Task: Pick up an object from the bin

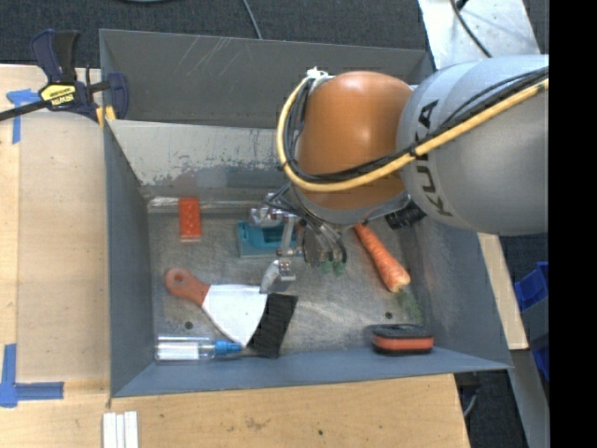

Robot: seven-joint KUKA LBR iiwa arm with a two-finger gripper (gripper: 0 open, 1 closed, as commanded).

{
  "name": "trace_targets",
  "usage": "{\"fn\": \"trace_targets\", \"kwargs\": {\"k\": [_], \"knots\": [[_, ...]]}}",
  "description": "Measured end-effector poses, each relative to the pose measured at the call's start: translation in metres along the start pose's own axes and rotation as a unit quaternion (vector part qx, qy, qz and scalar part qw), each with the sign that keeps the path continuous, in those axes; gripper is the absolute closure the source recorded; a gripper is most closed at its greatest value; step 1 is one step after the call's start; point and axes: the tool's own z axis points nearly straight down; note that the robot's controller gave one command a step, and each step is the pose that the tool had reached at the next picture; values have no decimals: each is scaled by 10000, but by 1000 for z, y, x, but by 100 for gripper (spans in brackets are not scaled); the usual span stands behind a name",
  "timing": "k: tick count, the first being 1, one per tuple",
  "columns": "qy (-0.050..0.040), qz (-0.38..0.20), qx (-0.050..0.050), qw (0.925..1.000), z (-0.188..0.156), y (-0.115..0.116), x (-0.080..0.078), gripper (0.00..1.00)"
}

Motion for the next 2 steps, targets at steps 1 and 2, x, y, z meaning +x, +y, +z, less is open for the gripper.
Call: {"fn": "trace_targets", "kwargs": {"k": [1, 2], "knots": [[0, -1, 0, 10000, 0, 0, 0, 0], [-28, -227, 2, 9997, 32, 27, 16, 0]]}}
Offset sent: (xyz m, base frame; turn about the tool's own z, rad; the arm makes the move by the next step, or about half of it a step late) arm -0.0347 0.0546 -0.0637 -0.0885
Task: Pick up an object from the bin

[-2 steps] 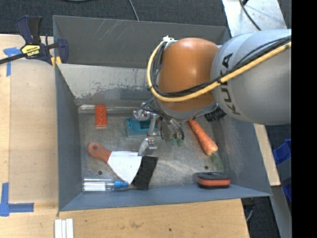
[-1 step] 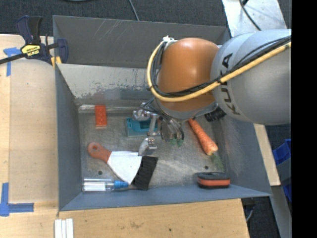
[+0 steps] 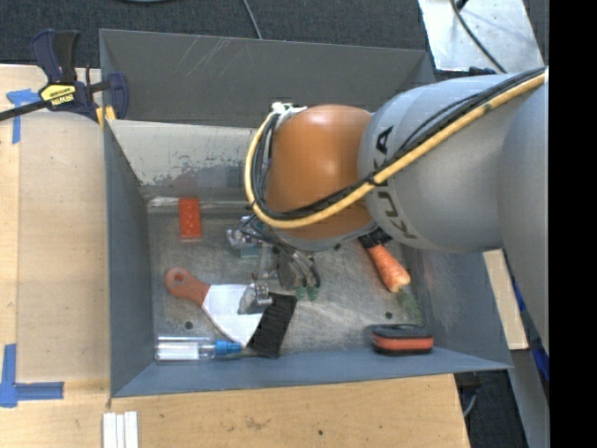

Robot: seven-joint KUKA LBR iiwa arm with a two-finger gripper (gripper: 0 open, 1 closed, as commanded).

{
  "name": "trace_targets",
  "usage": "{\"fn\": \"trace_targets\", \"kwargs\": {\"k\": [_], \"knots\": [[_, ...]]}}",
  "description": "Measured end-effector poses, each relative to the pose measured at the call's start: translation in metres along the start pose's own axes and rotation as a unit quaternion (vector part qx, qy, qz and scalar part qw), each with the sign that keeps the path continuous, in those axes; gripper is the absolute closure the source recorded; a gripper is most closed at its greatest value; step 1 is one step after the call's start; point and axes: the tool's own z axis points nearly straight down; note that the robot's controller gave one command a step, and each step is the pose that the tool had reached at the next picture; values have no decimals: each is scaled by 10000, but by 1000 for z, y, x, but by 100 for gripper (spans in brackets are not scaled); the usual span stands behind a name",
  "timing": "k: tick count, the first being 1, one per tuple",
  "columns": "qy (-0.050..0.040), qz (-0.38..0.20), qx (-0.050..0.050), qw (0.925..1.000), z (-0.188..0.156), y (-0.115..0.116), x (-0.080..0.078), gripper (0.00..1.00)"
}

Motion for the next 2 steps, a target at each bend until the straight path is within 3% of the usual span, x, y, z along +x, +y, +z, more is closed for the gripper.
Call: {"fn": "trace_targets", "kwargs": {"k": [1, 2], "knots": [[26, -1, -4, 10000, 53, 22, 22, 0], [21, 211, -5, 9998, 96, 45, 14, 0]]}}
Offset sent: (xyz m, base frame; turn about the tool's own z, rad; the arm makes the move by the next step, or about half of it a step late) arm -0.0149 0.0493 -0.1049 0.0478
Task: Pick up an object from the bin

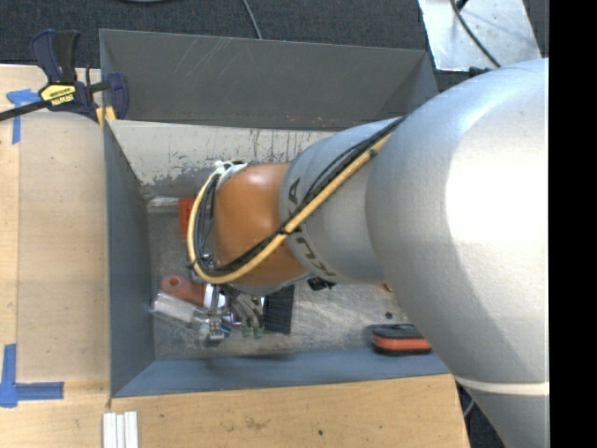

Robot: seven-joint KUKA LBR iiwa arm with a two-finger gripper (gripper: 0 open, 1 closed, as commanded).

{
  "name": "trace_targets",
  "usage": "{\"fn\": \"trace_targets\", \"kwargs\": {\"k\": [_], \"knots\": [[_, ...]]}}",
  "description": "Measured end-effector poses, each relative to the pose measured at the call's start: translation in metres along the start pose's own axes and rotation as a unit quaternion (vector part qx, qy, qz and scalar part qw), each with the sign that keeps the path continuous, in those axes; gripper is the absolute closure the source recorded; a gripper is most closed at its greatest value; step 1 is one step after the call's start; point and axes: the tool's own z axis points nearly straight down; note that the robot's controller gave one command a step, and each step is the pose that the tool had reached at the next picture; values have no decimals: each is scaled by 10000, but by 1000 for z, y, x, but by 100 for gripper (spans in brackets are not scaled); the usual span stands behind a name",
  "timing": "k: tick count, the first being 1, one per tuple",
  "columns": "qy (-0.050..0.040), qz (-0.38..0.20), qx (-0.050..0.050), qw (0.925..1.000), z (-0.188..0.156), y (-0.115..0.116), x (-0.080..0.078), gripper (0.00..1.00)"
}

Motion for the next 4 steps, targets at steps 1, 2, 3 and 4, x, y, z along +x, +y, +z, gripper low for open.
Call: {"fn": "trace_targets", "kwargs": {"k": [1, 2, 3, 4], "knots": [[23, 52, 18, 10000, 3, 2, -7, 0], [45, 47, 21, 10000, -30, 4, -3, 0], [-5, -593, 18, 9982, -2, 25, -7, 100], [-4, -591, 16, 9983, -2, 25, -7, 100]]}}
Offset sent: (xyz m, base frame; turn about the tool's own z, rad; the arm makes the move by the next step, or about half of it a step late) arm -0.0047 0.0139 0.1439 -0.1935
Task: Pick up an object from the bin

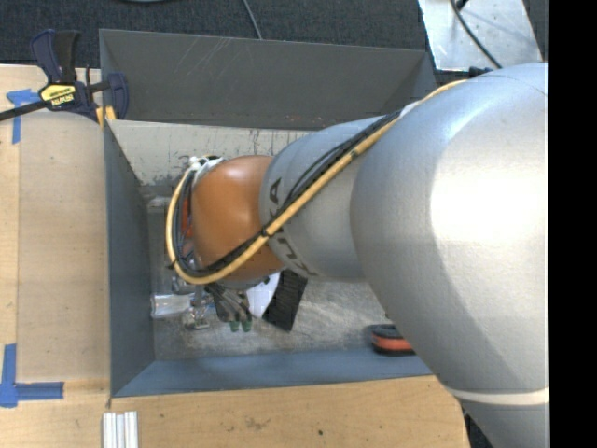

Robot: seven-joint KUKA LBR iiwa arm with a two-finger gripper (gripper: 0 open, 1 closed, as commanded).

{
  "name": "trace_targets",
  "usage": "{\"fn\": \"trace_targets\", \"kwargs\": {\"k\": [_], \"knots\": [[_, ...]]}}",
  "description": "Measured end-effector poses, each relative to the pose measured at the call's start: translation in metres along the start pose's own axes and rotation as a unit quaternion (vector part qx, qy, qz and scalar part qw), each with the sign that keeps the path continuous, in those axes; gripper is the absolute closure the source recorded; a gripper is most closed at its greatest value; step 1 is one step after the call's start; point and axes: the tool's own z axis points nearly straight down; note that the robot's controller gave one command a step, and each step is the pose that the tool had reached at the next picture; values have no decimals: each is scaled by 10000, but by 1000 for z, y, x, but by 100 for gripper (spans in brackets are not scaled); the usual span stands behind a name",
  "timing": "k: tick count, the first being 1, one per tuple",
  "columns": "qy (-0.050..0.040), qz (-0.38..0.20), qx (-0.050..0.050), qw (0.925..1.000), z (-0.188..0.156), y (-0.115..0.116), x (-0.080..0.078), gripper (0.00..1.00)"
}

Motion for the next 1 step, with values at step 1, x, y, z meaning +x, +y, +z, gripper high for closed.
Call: {"fn": "trace_targets", "kwargs": {"k": [1], "knots": [[1, -240, -15, 9997, -140, 6, -4, 100]]}}
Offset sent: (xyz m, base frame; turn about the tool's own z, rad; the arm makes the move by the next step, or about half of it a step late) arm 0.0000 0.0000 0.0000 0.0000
